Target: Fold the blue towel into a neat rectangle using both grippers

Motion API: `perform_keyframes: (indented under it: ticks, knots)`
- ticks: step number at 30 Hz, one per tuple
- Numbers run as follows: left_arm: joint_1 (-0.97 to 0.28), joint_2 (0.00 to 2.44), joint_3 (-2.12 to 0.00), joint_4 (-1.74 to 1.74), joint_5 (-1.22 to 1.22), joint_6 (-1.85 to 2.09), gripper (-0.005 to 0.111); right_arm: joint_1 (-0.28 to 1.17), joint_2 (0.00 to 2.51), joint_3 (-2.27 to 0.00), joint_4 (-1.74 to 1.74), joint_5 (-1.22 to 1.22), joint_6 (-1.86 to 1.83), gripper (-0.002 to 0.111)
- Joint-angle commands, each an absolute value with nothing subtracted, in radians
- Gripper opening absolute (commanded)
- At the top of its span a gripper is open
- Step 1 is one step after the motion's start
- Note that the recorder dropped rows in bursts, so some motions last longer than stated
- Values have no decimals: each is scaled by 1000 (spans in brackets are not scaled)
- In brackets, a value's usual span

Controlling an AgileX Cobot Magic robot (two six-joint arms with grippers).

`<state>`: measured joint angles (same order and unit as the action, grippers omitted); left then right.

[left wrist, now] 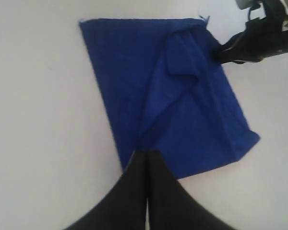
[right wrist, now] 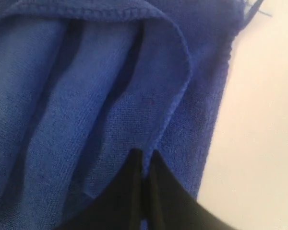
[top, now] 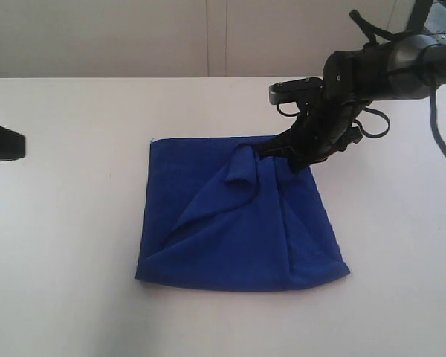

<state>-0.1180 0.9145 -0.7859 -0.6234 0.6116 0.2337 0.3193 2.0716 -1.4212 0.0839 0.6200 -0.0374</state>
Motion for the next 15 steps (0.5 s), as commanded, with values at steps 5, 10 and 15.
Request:
perform_keyframes:
  ticks: [5,10,15]
  knots:
    - [-181,1303,-784,-1148,476,503,0,308,2078,-1417,150,608,-45,0]
    - [-276,1567,-859,-1443,455,692,0,308,2078,-1417,163,610,-43,0]
    - [-322,1783,-1030,-1598,519,784,0,308,2078,-1417,169,626,-38,0]
